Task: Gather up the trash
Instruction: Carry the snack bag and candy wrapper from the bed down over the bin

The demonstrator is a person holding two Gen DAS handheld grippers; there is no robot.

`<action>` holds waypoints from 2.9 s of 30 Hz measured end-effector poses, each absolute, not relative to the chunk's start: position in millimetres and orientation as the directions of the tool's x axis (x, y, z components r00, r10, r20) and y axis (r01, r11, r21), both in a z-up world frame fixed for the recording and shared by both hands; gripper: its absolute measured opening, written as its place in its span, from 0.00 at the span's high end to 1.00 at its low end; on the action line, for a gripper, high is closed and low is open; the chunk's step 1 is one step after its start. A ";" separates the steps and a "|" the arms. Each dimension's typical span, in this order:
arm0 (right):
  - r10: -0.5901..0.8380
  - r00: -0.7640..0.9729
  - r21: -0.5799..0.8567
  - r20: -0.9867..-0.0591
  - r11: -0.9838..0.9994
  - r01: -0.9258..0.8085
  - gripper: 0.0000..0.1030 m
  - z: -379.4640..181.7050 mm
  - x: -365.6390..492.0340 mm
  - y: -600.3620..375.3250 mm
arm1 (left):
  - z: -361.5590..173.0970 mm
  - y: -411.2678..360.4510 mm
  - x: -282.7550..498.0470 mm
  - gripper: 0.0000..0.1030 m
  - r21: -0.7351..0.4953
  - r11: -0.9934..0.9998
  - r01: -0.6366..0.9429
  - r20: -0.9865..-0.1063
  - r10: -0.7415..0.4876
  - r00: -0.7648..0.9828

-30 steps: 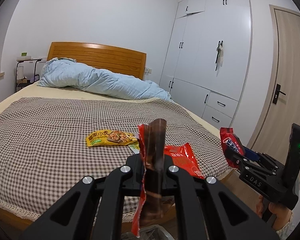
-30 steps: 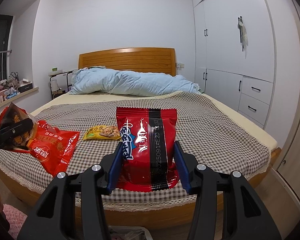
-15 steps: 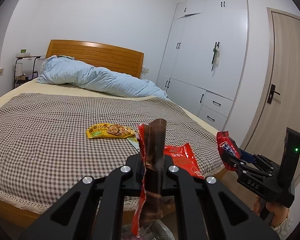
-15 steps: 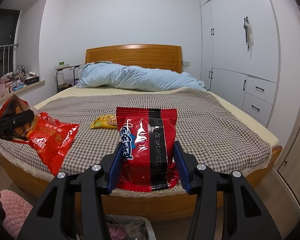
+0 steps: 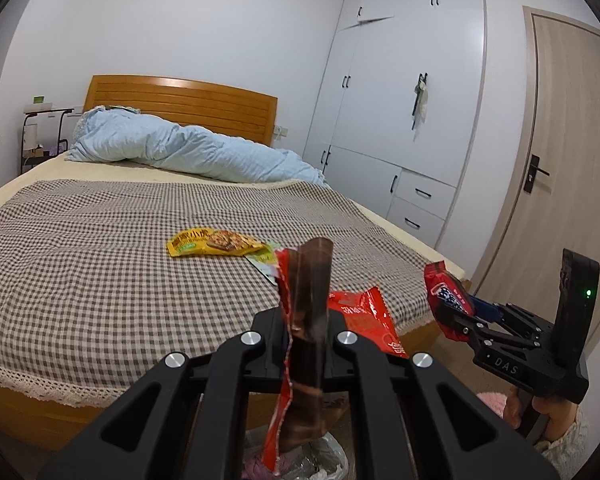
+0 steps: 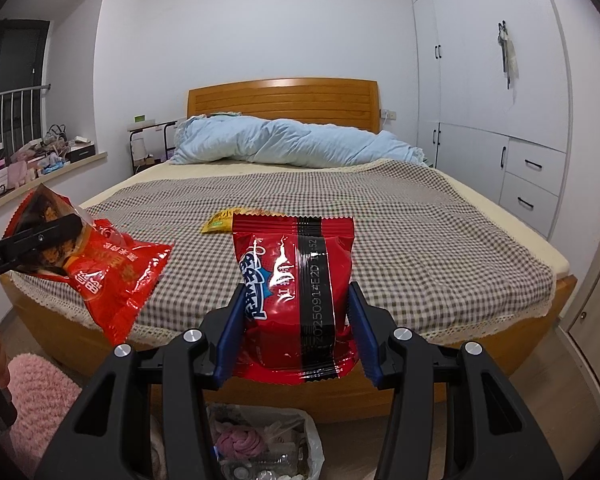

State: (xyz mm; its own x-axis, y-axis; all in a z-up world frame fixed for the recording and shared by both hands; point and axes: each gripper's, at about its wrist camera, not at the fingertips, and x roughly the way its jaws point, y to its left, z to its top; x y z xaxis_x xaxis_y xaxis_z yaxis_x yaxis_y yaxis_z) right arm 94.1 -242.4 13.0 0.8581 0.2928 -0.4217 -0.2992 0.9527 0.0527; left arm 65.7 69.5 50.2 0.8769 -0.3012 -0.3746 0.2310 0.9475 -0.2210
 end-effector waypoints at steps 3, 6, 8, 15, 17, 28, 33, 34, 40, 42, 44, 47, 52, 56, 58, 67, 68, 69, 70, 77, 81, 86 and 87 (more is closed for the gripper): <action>0.305 0.846 0.060 -0.437 0.949 -0.311 0.53 6.3 90.7 -241.6 | 43.2 68.2 62.8 0.96 -0.225 0.945 0.238 -0.390 -0.311 0.867; 0.311 0.835 0.066 -0.453 0.946 -0.317 0.53 -0.1 87.6 -241.0 | 37.3 67.9 58.1 0.96 -0.228 0.944 0.240 -0.399 -0.315 0.861; 0.315 0.828 0.073 -0.464 0.945 -0.319 0.53 -5.2 85.6 -241.0 | 33.3 68.0 55.4 0.96 -0.228 0.943 0.240 -0.405 -0.316 0.858; 0.326 0.797 0.088 -0.508 0.940 -0.329 0.53 -21.9 83.1 -235.8 | 12.6 65.4 52.7 0.96 -0.235 0.942 0.238 -0.440 -0.321 0.838; 0.329 0.789 0.089 -0.519 0.939 -0.334 0.53 -26.6 81.9 -233.7 | 8.1 64.6 52.8 0.96 -0.237 0.942 0.237 -0.452 -0.323 0.831; 0.339 0.729 0.098 -0.595 0.931 -0.353 0.53 -56.5 78.1 -223.0 | -18.8 65.4 49.6 0.96 -0.240 0.945 0.222 -0.517 -0.318 0.795; 0.342 0.706 0.099 -0.620 0.927 -0.363 0.53 -66.2 76.6 -218.0 | -30.7 64.6 47.1 0.96 -0.246 0.945 0.215 -0.543 -0.318 0.777; 0.342 0.702 0.099 -0.625 0.926 -0.364 0.53 -68.3 76.1 -217.2 | -32.6 64.2 46.5 0.96 -0.247 0.945 0.214 -0.548 -0.318 0.773; 0.338 0.679 0.101 -0.652 0.926 -0.364 0.53 -81.1 74.7 -215.0 | -47.1 60.9 43.2 0.96 -0.245 0.946 0.211 -0.582 -0.317 0.749; 0.336 0.672 0.103 -0.660 0.926 -0.362 0.53 -84.7 74.0 -215.1 | -50.8 59.6 43.8 0.96 -0.243 0.948 0.207 -0.593 -0.314 0.742; 0.332 0.664 0.105 -0.670 0.928 -0.358 0.53 -89.0 74.4 -216.4 | -55.8 59.1 43.7 0.96 -0.239 0.949 0.205 -0.604 -0.311 0.734; 0.327 0.654 0.107 -0.682 0.930 -0.353 0.53 -94.7 74.2 -218.1 | -64.6 58.6 44.1 0.96 -0.237 0.951 0.198 -0.621 -0.305 0.722; 0.321 0.636 0.111 -0.702 0.931 -0.347 0.53 -104.8 74.8 -220.3 | -79.3 58.0 46.5 0.96 -0.238 0.954 0.181 -0.652 -0.295 0.698; 0.319 0.622 0.114 -0.716 0.931 -0.346 0.53 -112.5 74.3 -220.3 | -87.8 56.0 48.5 0.96 -0.237 0.955 0.177 -0.672 -0.293 0.681; 0.317 0.612 0.114 -0.724 0.931 -0.348 0.53 -116.7 74.3 -219.4 | -93.1 54.6 49.3 0.96 -0.235 0.956 0.175 -0.682 -0.291 0.671; 0.307 0.576 0.117 -0.758 0.932 -0.343 0.53 -138.7 78.7 -217.2 | -120.2 54.1 57.1 0.96 -0.237 0.959 0.156 -0.729 -0.282 0.624; 0.305 0.570 0.117 -0.763 0.933 -0.341 0.53 -142.0 79.7 -216.9 | -123.0 54.6 58.3 0.96 -0.239 0.959 0.154 -0.733 -0.282 0.619; 0.304 0.566 0.118 -0.766 0.933 -0.341 0.53 -144.8 80.7 -216.5 | -127.9 54.6 60.3 0.96 -0.242 0.959 0.150 -0.741 -0.283 0.609; 0.302 0.561 0.118 -0.771 0.933 -0.340 0.53 -148.3 81.7 -215.8 | -133.0 54.9 62.4 0.96 -0.250 0.957 0.146 -0.749 -0.286 0.597; 0.284 0.518 0.110 -0.807 0.934 -0.340 0.53 -170.3 85.2 -212.3 | -152.3 51.5 67.8 0.96 -0.253 0.957 0.141 -0.780 -0.288 0.556; 0.277 0.503 0.107 -0.819 0.934 -0.341 0.53 -180.2 86.1 -211.8 | -167.5 50.9 74.5 0.96 -0.247 0.960 0.130 -0.799 -0.277 0.534; 0.272 0.477 0.117 -0.836 0.937 -0.328 0.53 -194.2 88.7 -214.4 | -182.3 52.3 82.7 0.96 -0.239 0.964 0.120 -0.808 -0.266 0.525; 0.268 0.472 0.119 -0.840 0.940 -0.321 0.53 -197.8 89.2 -215.8 | -184.8 53.0 82.6 0.96 -0.238 0.964 0.117 -0.808 -0.264 0.527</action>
State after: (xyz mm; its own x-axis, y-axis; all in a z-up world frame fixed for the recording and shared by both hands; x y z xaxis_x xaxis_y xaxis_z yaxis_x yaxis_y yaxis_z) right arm 89.2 -215.8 -197.8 0.4716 0.2676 -0.8402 -0.3206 0.9397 0.1193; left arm 82.6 53.0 -184.8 0.5267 -0.2637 -0.8081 0.1170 0.9641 -0.2383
